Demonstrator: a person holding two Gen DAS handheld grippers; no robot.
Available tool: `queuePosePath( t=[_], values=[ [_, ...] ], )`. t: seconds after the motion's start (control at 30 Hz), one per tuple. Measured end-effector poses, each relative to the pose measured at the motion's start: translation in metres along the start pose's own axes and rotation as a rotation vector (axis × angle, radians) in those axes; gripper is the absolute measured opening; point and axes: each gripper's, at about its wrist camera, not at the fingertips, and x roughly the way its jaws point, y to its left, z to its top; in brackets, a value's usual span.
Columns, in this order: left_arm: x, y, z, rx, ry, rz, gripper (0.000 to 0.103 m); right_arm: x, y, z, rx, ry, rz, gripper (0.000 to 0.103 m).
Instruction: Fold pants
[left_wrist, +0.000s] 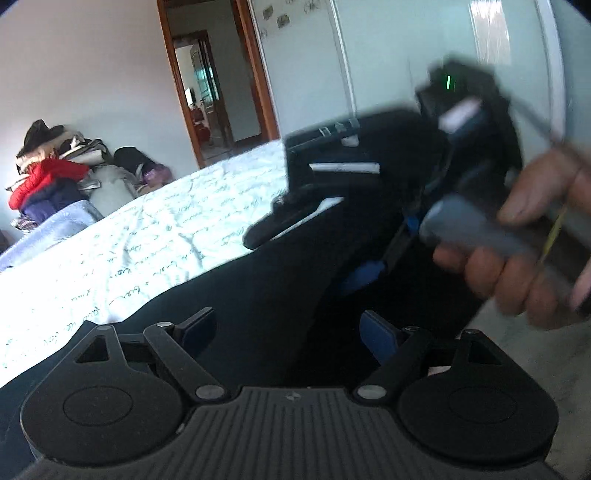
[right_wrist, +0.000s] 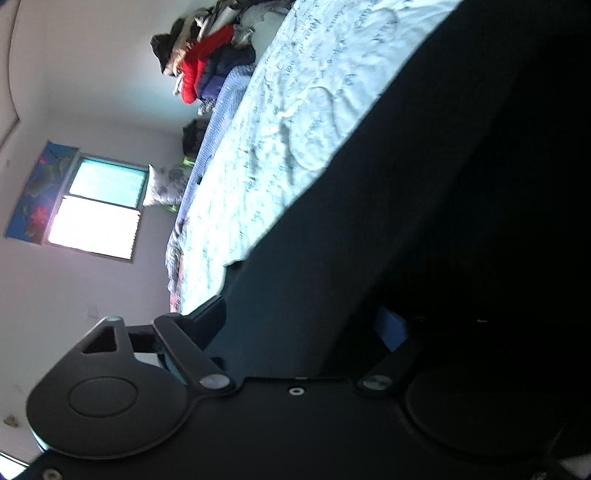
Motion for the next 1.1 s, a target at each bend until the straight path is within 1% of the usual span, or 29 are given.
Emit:
queuePosePath(
  t=[0.03,0.07,0.1,0.13,0.2,0.27,0.3,0.33,0.37,0.4,0.43,0.47,0.53,0.57,0.6,0.63,0.67,0.73,0.77,0.83,0.87,0.93,1.0,1.03,1.1],
  values=[
    [0.008,-0.002,-0.001,0.005,0.016,-0.011,0.086,0.002,0.001,-0.001,-0.011,-0.005,-0.014,0.073],
    [0.014,-0.005,-0.001,0.017,0.027,-0.023,0.086,0.005,0.0,-0.001,-0.006,0.001,-0.034,0.056],
    [0.018,-0.005,-0.003,0.039,0.033,-0.023,0.086,0.008,-0.005,0.0,0.02,0.013,-0.037,0.049],
    [0.025,-0.009,-0.002,0.068,0.044,-0.013,0.086,0.007,-0.01,0.0,0.043,0.009,-0.027,0.045],
    [0.031,-0.013,-0.002,0.091,0.058,-0.007,0.087,0.002,-0.015,0.0,0.052,-0.007,0.011,0.025],
    [0.038,-0.017,0.0,0.124,0.062,0.036,0.088,-0.005,-0.014,0.001,0.056,-0.021,0.031,0.022],
    [0.04,-0.019,0.001,0.149,0.053,0.059,0.086,-0.007,-0.015,0.001,0.058,-0.022,0.043,0.021],
    [0.042,-0.02,0.002,0.172,0.05,0.085,0.081,-0.008,-0.013,0.001,0.051,-0.024,0.044,0.02],
    [0.043,-0.02,0.004,0.183,0.05,0.109,0.071,-0.008,-0.012,0.0,0.05,-0.024,0.049,0.02],
    [0.045,-0.019,0.005,0.187,0.047,0.129,0.063,-0.009,-0.013,0.0,0.053,-0.021,0.054,0.02],
    [0.048,-0.018,0.006,0.199,0.055,0.148,0.041,-0.009,-0.013,0.0,0.053,-0.02,0.056,0.02],
    [0.051,-0.017,0.006,0.201,0.07,0.163,0.025,-0.01,-0.014,0.0,0.054,-0.02,0.057,0.02],
    [0.054,-0.008,0.005,0.176,0.092,0.179,0.025,-0.01,-0.016,0.0,0.064,-0.013,0.072,0.021],
    [0.055,-0.003,0.004,0.16,0.104,0.188,0.025,-0.014,-0.02,0.0,0.08,-0.015,0.084,0.034],
    [0.058,0.002,0.008,0.138,0.103,0.189,0.024,-0.018,-0.023,-0.001,0.105,-0.024,0.087,0.052],
    [0.055,0.007,0.009,0.121,0.097,0.187,0.018,-0.025,-0.028,0.0,0.128,-0.054,0.077,0.089],
    [0.05,0.01,0.011,0.106,0.082,0.189,0.013,-0.035,-0.034,0.0,0.147,-0.108,0.075,0.091],
    [0.042,0.013,0.018,0.1,0.042,0.19,0.009,-0.044,-0.043,0.005,0.192,-0.161,0.106,0.091],
    [0.038,0.015,0.02,0.096,0.021,0.196,0.009,-0.047,-0.046,0.008,0.227,-0.18,0.122,0.091],
    [0.033,0.02,0.027,0.061,0.008,0.19,0.009,-0.046,-0.047,0.013,0.264,-0.188,0.117,0.091],
    [0.03,0.023,0.03,0.041,0.003,0.182,0.009,-0.044,-0.048,0.015,0.288,-0.183,0.104,0.091],
    [0.023,0.028,0.035,0.007,-0.012,0.176,0.009,-0.038,-0.048,0.017,0.309,-0.164,0.112,0.091],
    [0.012,0.027,0.037,-0.016,-0.023,0.169,0.009,-0.039,-0.051,0.022,0.319,-0.191,0.116,0.091],
    [0.006,0.027,0.037,-0.021,-0.028,0.165,0.009,-0.04,-0.056,0.026,0.345,-0.21,0.123,0.089],
    [-0.002,0.022,0.037,-0.005,-0.032,0.154,0.009,-0.051,-0.07,0.028,0.404,-0.271,0.18,0.076]
  ],
)
